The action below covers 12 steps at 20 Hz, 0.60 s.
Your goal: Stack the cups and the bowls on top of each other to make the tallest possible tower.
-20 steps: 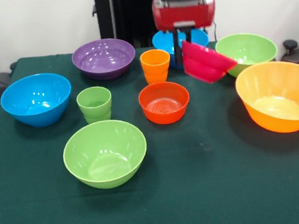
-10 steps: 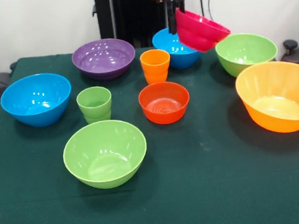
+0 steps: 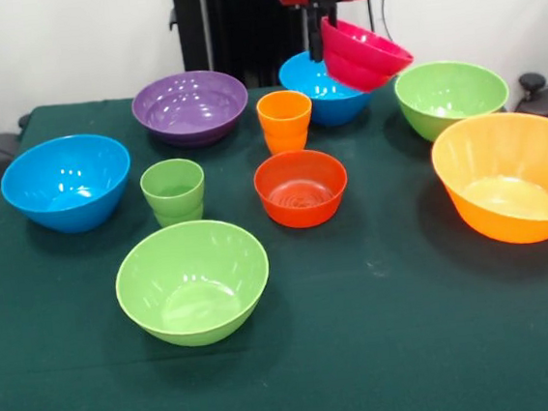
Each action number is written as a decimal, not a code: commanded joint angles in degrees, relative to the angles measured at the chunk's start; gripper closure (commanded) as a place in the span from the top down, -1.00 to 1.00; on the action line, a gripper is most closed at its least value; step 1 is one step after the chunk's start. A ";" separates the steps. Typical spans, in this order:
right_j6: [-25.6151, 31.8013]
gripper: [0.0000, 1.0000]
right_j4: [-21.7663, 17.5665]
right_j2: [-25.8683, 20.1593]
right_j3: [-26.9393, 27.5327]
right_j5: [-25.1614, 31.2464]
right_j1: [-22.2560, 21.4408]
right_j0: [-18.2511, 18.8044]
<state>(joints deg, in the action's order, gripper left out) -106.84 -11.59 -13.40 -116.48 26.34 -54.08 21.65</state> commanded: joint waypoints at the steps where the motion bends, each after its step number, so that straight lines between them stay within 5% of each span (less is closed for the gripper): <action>1: -5.67 -1.00 -6.93 3.01 -4.48 -8.61 6.52 -2.41; 12: -3.20 -1.00 -12.15 6.99 -5.06 -12.25 9.34 -0.40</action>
<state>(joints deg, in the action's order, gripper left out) -106.84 -18.59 -7.66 -118.86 17.24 -48.40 20.65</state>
